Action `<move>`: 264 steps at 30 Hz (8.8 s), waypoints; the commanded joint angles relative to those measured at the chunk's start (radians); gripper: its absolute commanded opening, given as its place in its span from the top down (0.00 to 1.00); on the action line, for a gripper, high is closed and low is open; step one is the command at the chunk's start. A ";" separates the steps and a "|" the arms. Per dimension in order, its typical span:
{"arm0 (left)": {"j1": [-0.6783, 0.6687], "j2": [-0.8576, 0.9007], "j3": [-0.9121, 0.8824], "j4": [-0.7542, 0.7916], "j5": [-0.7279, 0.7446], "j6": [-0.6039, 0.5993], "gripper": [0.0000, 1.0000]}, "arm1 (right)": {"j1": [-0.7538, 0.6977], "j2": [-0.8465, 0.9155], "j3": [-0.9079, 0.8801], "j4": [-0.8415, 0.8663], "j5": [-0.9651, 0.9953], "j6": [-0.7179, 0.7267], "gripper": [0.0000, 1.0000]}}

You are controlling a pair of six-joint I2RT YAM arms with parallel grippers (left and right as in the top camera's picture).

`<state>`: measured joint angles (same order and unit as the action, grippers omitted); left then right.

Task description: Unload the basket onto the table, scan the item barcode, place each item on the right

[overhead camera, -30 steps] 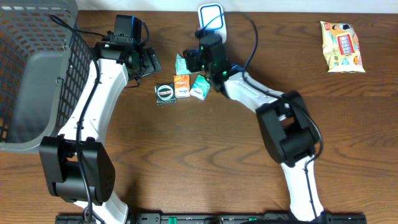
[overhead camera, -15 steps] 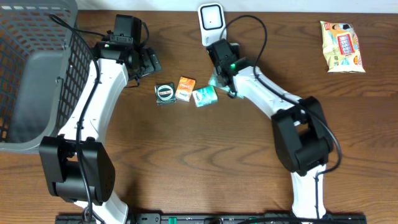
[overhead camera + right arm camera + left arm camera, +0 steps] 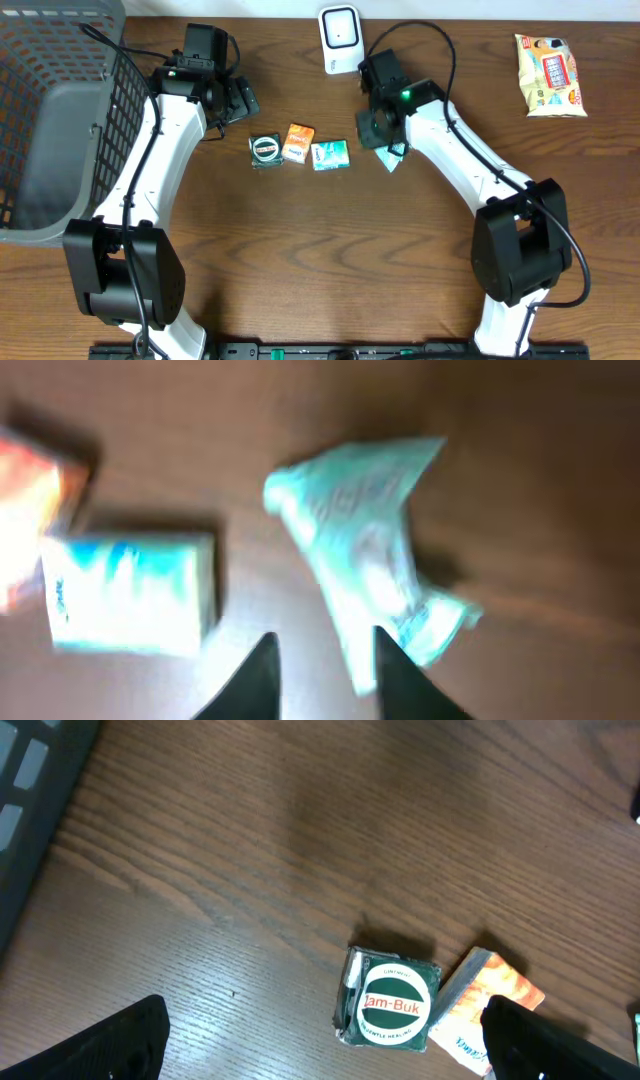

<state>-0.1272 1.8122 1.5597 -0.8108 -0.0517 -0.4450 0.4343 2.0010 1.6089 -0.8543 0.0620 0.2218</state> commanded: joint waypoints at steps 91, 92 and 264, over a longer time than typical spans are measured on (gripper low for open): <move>0.000 0.005 0.008 -0.004 -0.009 -0.002 0.02 | -0.272 0.033 0.019 0.125 -0.512 -0.117 0.99; 0.000 0.005 0.008 -0.004 -0.009 -0.002 0.02 | -0.275 0.036 0.019 0.120 -0.503 -0.136 0.98; 0.000 0.005 0.008 -0.004 -0.009 -0.002 0.02 | 0.009 0.167 -0.036 0.370 0.860 -0.336 0.98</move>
<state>-0.1272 1.8122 1.5597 -0.8108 -0.0517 -0.4450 0.4297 2.1227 1.5696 -0.4793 0.7696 -0.0761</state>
